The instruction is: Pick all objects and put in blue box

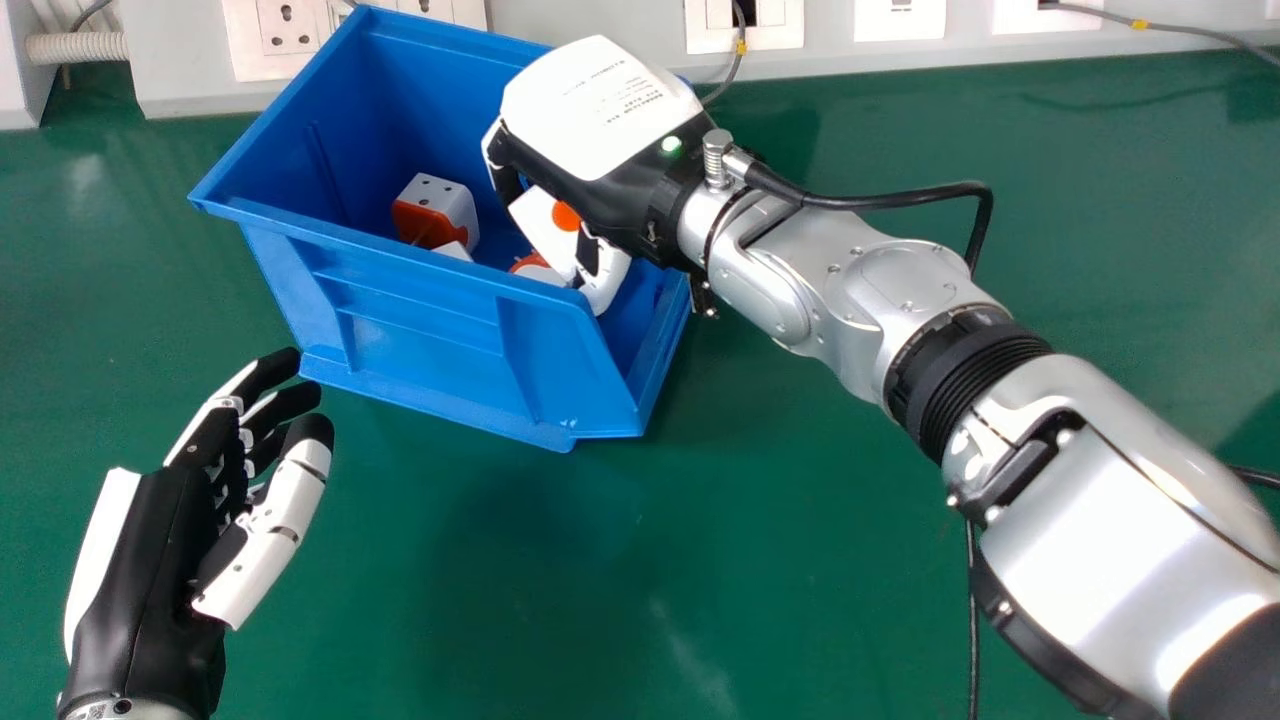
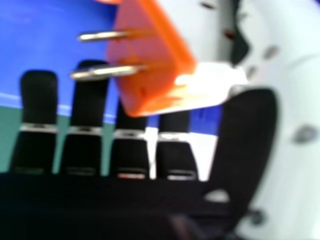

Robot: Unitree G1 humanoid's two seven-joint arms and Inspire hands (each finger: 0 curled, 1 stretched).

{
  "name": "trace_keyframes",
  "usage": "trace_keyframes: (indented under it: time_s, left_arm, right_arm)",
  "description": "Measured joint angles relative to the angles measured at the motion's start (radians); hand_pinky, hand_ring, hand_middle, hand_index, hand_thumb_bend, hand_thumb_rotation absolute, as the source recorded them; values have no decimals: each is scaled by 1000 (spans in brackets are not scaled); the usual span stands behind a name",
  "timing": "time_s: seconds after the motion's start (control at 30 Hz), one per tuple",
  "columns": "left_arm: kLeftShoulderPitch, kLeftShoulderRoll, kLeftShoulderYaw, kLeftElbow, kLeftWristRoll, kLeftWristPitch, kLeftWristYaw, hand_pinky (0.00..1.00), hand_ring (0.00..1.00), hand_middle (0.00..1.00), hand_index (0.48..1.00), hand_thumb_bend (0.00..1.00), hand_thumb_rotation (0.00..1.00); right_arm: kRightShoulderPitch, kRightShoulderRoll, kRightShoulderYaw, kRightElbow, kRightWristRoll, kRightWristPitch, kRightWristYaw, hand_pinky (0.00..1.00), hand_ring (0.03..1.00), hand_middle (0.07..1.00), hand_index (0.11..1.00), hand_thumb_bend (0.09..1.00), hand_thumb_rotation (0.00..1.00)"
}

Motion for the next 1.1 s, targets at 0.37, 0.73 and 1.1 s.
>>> trace_keyframes:
  time_s: [0.37,0.73,1.1]
  left_arm:
    - [-5,0,-5,-2,9,11,12,734,844,857,863,227,513]
    - [-19,3,-7,-1,15,14,17,725,837,850,858,230,494]
    - [-59,7,-7,32,17,19,18,720,831,846,856,229,478]
  right_arm:
    - [0,-22,40,0,-38,5,-52,441,881,926,841,413,0]
    - [10,-36,59,0,-46,19,-83,448,923,974,896,409,0]
    - [29,-78,26,-24,-26,20,-87,517,941,988,915,425,0]
